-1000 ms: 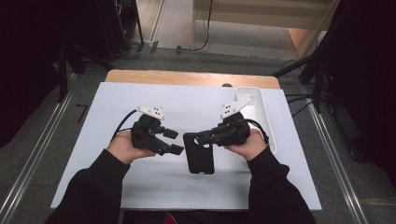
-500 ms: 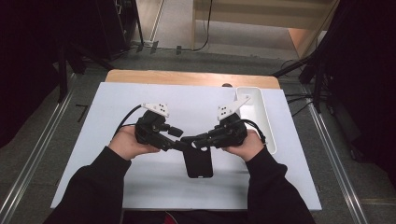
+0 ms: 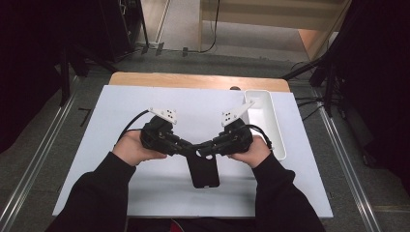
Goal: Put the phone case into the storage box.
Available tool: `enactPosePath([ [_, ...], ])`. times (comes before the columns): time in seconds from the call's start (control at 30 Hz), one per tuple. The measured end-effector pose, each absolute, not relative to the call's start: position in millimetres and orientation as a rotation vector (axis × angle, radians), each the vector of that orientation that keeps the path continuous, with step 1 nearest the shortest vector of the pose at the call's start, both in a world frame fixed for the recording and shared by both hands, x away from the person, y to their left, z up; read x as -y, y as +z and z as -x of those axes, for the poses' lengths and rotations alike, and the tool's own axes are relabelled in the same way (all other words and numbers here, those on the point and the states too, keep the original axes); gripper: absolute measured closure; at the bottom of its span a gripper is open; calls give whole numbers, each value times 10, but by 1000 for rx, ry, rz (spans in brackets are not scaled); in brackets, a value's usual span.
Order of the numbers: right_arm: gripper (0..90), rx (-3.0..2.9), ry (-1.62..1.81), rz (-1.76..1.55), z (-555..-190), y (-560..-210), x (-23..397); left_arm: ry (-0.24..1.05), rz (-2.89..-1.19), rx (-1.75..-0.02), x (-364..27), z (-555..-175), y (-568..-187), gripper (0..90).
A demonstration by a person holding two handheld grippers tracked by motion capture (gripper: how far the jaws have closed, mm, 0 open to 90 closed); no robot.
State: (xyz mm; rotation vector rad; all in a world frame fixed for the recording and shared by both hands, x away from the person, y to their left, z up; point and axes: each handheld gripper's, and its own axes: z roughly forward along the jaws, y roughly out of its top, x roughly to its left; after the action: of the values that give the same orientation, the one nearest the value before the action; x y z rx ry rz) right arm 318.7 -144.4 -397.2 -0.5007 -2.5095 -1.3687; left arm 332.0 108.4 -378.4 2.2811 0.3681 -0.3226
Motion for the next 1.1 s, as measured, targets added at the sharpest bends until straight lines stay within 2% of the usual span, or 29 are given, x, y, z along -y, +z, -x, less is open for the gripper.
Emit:
enactPosePath([
  [0.17,744,2501,-1365,495,-3195,-3994,1433,-323,-2289,-339,-1067,-3296,-3775,773],
  [0.67,730,2503,-1358,538,-3211,-4006,1450,-353,-2296,-372,-1046,-3290,-3750,791],
  [0.87,650,2485,-1355,559,-3196,-3992,1444,-364,-2292,-404,-1073,-3293,-3707,792],
  [0.97,586,2488,-1385,573,-3179,-3950,1459,-357,-2287,-412,-1103,-3292,-3670,792],
  [1.1,455,2486,-1442,654,-3171,-3911,1494,-354,-2278,-429,-1136,-3292,-3629,791],
])
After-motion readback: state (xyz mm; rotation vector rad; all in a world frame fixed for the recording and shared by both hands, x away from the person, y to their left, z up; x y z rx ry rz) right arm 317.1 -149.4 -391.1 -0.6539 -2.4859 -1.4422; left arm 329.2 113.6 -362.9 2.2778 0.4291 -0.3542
